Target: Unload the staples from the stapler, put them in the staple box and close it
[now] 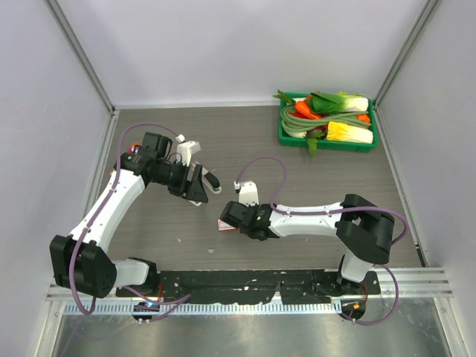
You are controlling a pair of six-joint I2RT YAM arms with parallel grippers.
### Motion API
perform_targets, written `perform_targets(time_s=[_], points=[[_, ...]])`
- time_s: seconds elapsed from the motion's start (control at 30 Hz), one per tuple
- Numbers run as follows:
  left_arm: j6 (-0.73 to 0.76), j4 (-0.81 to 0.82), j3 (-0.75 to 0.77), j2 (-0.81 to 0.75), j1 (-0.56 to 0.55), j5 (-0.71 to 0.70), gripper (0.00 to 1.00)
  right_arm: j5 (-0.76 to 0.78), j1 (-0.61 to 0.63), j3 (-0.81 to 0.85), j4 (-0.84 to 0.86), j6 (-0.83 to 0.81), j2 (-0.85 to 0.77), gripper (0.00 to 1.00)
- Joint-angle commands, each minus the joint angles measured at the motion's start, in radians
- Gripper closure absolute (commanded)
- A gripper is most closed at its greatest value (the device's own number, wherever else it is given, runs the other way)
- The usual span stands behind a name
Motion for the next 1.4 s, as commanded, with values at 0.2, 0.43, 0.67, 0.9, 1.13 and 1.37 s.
perform_targets(time_s=[0.2,0.43,0.67,0.9,1.13,1.37], points=[[0.016,-0.004,0.007,-0.031,-0.003,0.027,0.3,0.031,0.001,0.028,0.001,0.019,-0.008,0.71],[0.018,-0.001,0.002,-0.036,-0.003,0.03,0.3,0.035,0.001,0.029,0.001,0.015,-0.011,0.71],[0.016,-0.001,0.0,-0.036,-0.003,0.03,0.3,0.02,0.002,0.055,0.004,-0.019,0.02,0.72],[0.021,-0.002,0.002,-0.036,-0.003,0.028,0.3,0.015,0.001,0.081,-0.014,-0.033,0.047,0.71],[0.021,-0.004,-0.001,-0.033,-0.003,0.031,0.3,0.034,-0.004,0.025,0.018,-0.013,-0.02,0.72],[0.023,-0.002,-0.001,-0.034,-0.003,0.03,0.3,-0.001,-0.035,0.012,0.033,-0.028,-0.012,0.71]])
